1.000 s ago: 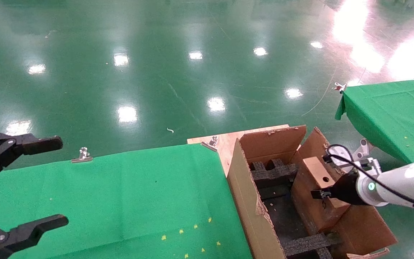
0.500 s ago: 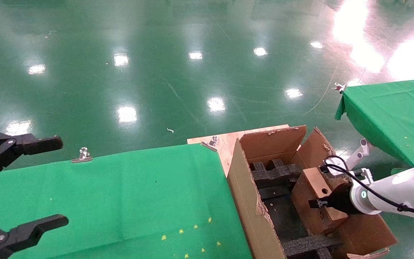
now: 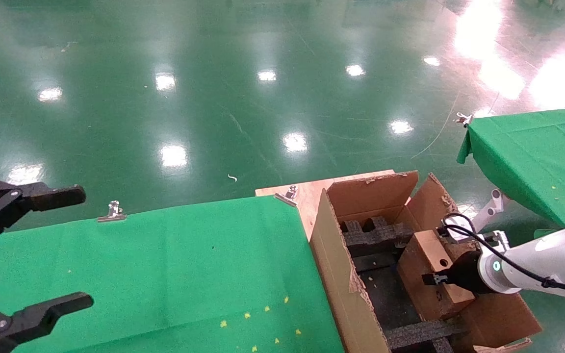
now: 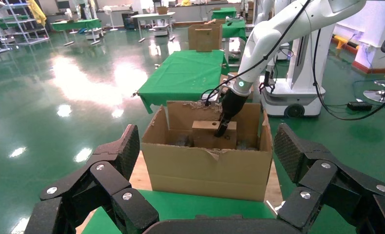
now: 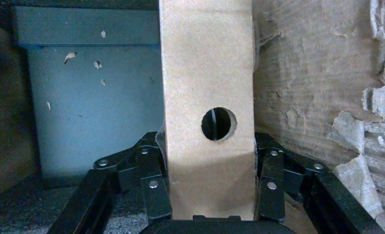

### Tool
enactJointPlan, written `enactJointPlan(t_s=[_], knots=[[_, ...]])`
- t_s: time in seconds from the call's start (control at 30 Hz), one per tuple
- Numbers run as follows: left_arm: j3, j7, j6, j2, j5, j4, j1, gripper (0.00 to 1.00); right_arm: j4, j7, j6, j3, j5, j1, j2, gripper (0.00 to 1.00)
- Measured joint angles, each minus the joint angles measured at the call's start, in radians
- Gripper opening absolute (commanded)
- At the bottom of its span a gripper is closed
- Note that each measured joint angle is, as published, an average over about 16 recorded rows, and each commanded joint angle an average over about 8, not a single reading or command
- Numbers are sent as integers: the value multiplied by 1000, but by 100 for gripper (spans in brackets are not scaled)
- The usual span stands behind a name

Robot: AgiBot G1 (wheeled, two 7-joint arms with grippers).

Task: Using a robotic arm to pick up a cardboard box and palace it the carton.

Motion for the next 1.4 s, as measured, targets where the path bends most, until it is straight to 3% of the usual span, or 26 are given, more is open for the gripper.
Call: enactJointPlan(t_s=[0.53, 0.9, 1.1, 1.4], knots=[[0, 0, 0, 0, 0, 0, 0, 100, 64, 23, -6, 15, -39, 34, 39, 100], [0, 0, 0, 0, 0, 0, 0, 100, 141, -36, 17, 79, -20, 147, 70, 100], [0, 0, 0, 0, 0, 0, 0, 100, 171, -175, -8, 139, 145, 241, 67, 100], [0, 0, 0, 0, 0, 0, 0, 100, 159, -462, -187, 244, 601, 346, 65, 100]])
